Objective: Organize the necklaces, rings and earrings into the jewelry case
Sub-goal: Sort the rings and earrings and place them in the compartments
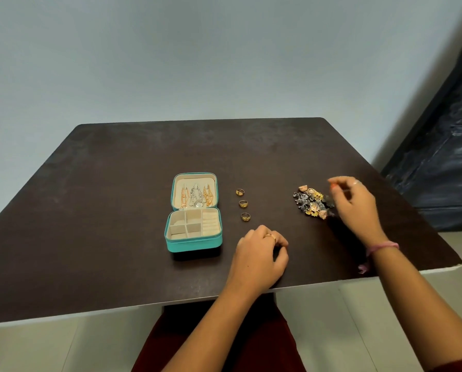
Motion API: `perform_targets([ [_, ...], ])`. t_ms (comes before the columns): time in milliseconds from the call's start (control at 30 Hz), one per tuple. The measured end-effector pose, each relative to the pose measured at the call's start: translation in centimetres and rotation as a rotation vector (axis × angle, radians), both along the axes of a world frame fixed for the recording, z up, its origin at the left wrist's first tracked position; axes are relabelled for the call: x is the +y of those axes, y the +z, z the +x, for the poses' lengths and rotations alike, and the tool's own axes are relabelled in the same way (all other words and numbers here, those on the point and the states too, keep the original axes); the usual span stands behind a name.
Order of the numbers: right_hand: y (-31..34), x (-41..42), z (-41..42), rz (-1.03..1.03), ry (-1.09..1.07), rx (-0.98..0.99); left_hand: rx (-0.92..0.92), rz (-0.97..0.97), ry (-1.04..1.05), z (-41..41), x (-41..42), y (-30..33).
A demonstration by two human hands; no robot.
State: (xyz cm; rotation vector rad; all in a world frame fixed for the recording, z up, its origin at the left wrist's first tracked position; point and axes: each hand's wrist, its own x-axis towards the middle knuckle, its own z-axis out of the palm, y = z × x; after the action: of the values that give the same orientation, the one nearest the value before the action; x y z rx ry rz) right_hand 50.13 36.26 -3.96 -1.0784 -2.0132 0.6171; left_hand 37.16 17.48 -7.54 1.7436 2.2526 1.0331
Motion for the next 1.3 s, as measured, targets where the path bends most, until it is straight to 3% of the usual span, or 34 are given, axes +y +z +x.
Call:
perform_targets([
  [100, -1.9, 1.1, 2.9, -0.094, -0.089, 0.024, 0.217, -0.03, 0.045, 0.7, 0.8, -0.5],
  [200, -2.5, 1.3, 3.5, -0.174, -0.08, 0.074, 0.291, -0.039, 0.089, 1.7, 2.2, -0.6],
  [467, -3.1, 1.3, 2.4, -0.015, 0.071, -0.262, 0.338, -0.061, 0.067, 3.3, 6.6, 0.5],
  [567, -3.2, 1.7, 2.4, -0.032, 0.049, -0.264, 0.276, -0.084, 0.07, 3.2, 7.8, 0.8],
  [767, -2.7, 1.6, 2.7, -0.085, -0.009, -0.028, 0.247, -0.083, 0.144, 3.0, 8.2, 0.5],
  [967, -3.4, 2.3, 2.5, -0.056, 0.0, -0.173, 0.239, -0.079, 0.218, 2.8, 8.7, 0.3],
  [1167, -3.0, 2.1, 2.7, -0.078, -0.055, -0.058, 0.206, -0.085, 0.212, 2.9, 8.9, -0.1],
  [1300, -3.1, 2.4, 2.7, -0.062, -0.051, -0.083, 0.22, -0.072, 0.23, 2.9, 8.8, -0.2],
])
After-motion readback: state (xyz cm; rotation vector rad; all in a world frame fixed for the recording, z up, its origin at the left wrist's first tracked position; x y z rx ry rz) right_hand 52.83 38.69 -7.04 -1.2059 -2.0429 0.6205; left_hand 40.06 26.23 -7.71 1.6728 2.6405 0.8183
